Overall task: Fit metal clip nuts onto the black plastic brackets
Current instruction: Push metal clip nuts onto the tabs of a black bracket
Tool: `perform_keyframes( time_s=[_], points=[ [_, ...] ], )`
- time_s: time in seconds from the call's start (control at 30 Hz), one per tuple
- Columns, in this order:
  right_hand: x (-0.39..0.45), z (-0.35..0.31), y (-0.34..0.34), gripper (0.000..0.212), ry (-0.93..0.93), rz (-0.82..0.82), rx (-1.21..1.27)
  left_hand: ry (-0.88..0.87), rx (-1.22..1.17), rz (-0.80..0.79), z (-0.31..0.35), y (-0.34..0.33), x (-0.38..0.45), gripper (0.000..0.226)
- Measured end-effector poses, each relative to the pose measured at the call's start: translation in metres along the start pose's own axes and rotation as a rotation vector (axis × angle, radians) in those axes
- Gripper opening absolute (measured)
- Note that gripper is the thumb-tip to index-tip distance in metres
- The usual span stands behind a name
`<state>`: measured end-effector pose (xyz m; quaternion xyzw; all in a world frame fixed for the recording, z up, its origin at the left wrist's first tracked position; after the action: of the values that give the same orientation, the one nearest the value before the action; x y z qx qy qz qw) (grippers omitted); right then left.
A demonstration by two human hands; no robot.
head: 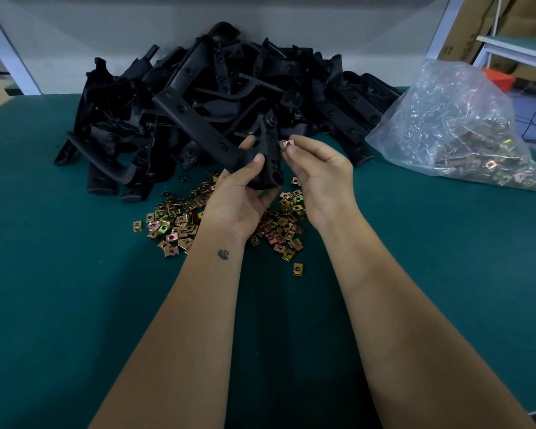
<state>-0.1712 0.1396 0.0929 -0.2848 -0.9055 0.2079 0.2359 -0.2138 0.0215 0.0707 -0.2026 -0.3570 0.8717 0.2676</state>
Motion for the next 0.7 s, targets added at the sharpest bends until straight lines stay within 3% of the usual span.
perform_keyframes(
  time_s=[0.3,0.7],
  points=[
    [-0.0024,0.0029,-0.0025,0.014,-0.068,0.084,0.156,0.041,0.013,-0.015,-0.0012,-0.0001,0.0014,0.031],
    [-0.007,0.0046,-0.0079,0.013,-0.106,0.096,0.155,0.097,-0.073,-0.001,-0.003,0.0009,0.0012,0.033]
  ],
)
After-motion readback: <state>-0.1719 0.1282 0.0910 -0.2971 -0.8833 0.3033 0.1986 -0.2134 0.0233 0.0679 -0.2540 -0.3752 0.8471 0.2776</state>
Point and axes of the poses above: each hand's wrist, its own x-axis towards the middle knuckle, its own y-axis out of the back of the hand, z = x × y, the point moved 7 cm from there along x, towards the middle knuckle, and after that the axes turned 14 degrees about y, right-handed, at the moved point
